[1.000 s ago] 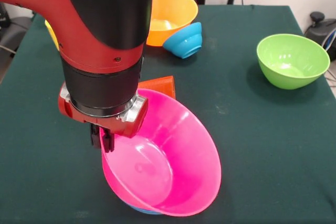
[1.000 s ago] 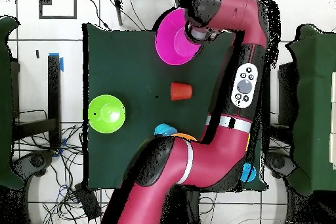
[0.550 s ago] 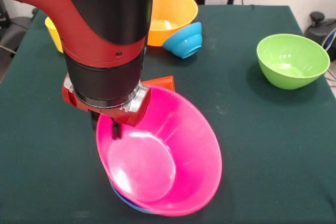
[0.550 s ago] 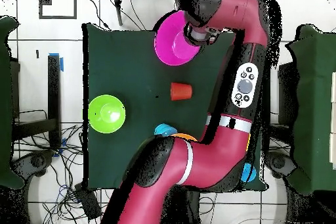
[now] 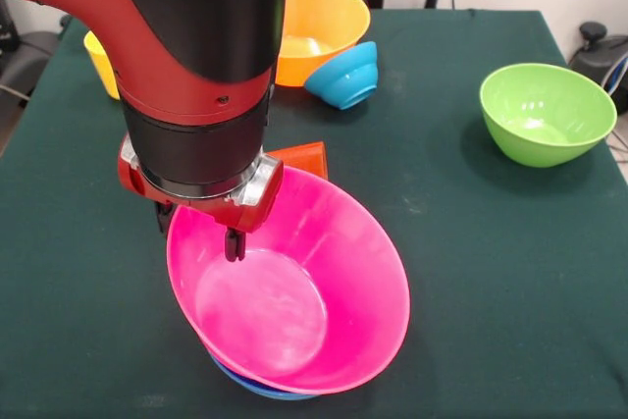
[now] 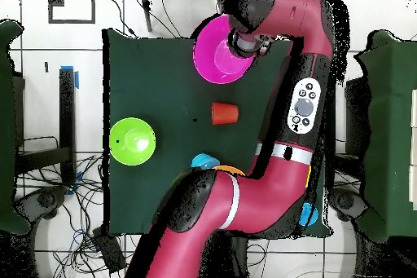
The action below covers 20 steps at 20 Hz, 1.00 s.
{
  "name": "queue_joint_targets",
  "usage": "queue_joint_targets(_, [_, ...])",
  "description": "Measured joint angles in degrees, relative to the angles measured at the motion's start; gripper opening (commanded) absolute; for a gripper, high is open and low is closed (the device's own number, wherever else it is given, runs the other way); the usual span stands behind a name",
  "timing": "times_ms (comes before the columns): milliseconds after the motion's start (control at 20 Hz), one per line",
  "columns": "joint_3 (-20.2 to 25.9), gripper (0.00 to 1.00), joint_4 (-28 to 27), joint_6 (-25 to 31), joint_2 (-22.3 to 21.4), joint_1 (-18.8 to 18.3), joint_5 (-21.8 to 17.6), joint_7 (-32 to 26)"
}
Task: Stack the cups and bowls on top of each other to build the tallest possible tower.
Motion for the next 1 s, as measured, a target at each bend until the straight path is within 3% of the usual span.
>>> queue_joint_targets(550, [0.1,1.00,0.0,0.3,-0.1,0.0,-0.3,0.0])
queue_joint_targets(1000, [1.5,1.00,0.0,6.3,-1.8,0.1,-0.8,0.0])
